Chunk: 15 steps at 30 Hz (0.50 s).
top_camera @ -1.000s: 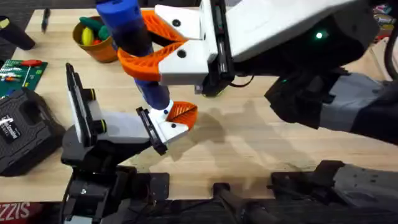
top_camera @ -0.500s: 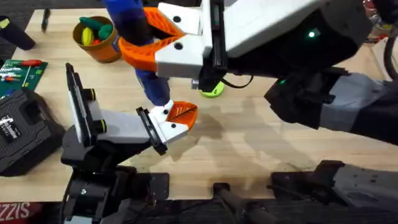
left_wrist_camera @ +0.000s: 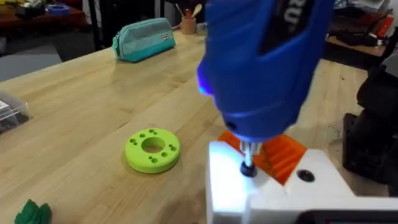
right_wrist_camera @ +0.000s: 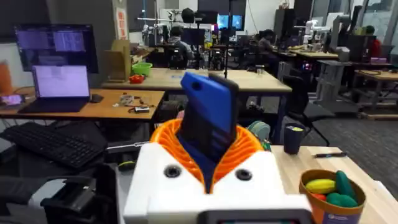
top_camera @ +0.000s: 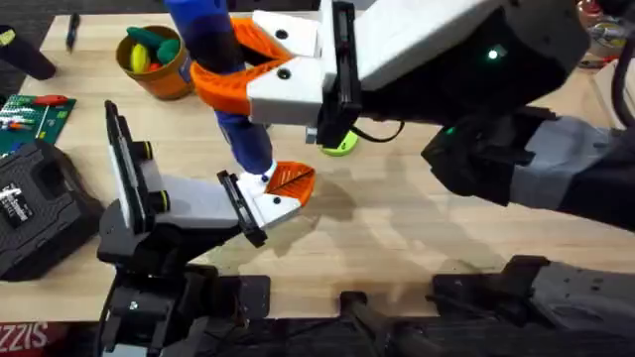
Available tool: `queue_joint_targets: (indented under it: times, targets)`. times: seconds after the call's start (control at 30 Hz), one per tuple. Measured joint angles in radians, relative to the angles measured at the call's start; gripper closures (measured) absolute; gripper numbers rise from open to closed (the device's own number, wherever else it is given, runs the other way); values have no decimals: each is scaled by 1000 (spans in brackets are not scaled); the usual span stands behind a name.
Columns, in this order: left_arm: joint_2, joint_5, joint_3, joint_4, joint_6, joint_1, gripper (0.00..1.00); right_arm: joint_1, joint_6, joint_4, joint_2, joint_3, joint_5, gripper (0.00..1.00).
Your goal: Pick up the gripper from the table and insert it into the empty holder that is missing its gripper. Then pick up a screw, insert it into the mounting hole, and use the screwdriver to tighten it. Finally, clean up the table by picking up the vegetable and placing it into the bucket.
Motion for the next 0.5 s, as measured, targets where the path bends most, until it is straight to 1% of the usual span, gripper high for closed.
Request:
queue_joint_targets:
  times: [0.33, 0.5]
  targets:
    - [0, 0, 0, 0, 0, 0, 982, 0, 0, -5, 0, 0, 0, 972]
    - [0, 1, 0, -1, -1, 0, 982, 0, 0, -47, 0, 0, 10, 972]
